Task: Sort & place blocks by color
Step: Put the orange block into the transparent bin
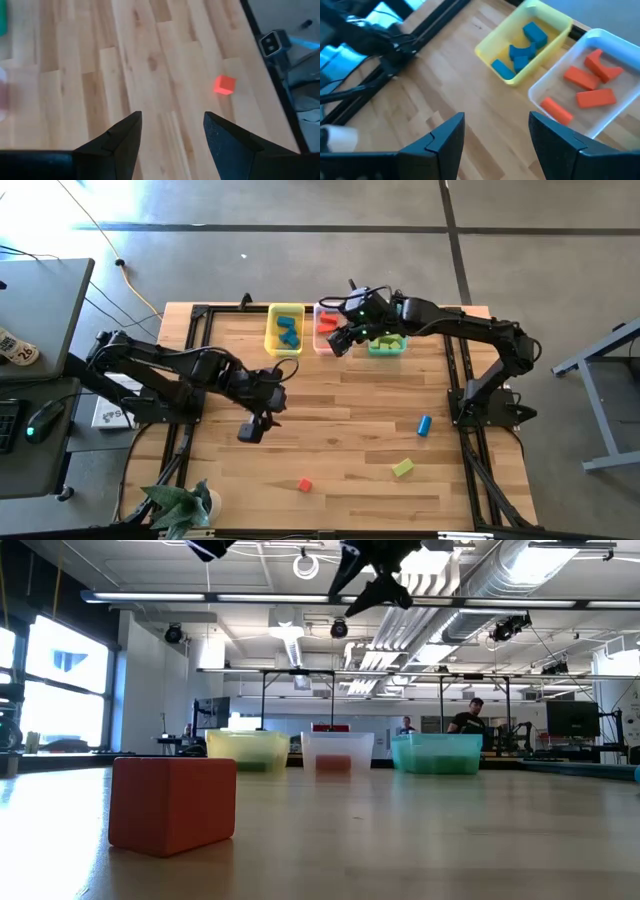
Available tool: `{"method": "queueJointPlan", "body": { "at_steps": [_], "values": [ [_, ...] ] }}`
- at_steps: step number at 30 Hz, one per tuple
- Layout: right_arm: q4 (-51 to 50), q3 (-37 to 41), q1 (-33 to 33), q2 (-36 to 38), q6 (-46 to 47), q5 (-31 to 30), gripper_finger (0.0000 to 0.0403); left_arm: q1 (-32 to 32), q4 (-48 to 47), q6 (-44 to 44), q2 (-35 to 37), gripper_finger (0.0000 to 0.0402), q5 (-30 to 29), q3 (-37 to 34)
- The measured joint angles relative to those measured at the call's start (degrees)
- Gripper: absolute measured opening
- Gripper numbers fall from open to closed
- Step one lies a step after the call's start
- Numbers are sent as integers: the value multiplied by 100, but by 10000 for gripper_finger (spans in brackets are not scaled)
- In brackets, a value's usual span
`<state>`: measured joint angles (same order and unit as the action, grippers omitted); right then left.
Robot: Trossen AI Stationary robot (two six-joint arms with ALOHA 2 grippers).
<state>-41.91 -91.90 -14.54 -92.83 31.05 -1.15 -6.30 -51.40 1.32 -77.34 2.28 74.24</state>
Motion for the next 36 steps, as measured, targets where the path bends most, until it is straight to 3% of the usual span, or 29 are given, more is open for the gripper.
{"method": "queueJointPlan", "body": {
  "at_steps": [6, 11, 23, 36],
  "values": [
    [-2, 0, 279, 157, 2, 13, 206, -378, 231, 550, -104, 233, -47, -4],
    [-55, -2, 457, 127, -31, 9, 206, -769, 539, 570, -340, 257, -415, -6],
    [-277, 0, 655, 105, -136, -186, 206, -1369, 1481, 111, -1323, 259, -658, -7],
    [-429, 0, 651, 102, -138, -311, 206, -1519, 2191, 101, -2640, 259, -332, 0]
  ]
}}
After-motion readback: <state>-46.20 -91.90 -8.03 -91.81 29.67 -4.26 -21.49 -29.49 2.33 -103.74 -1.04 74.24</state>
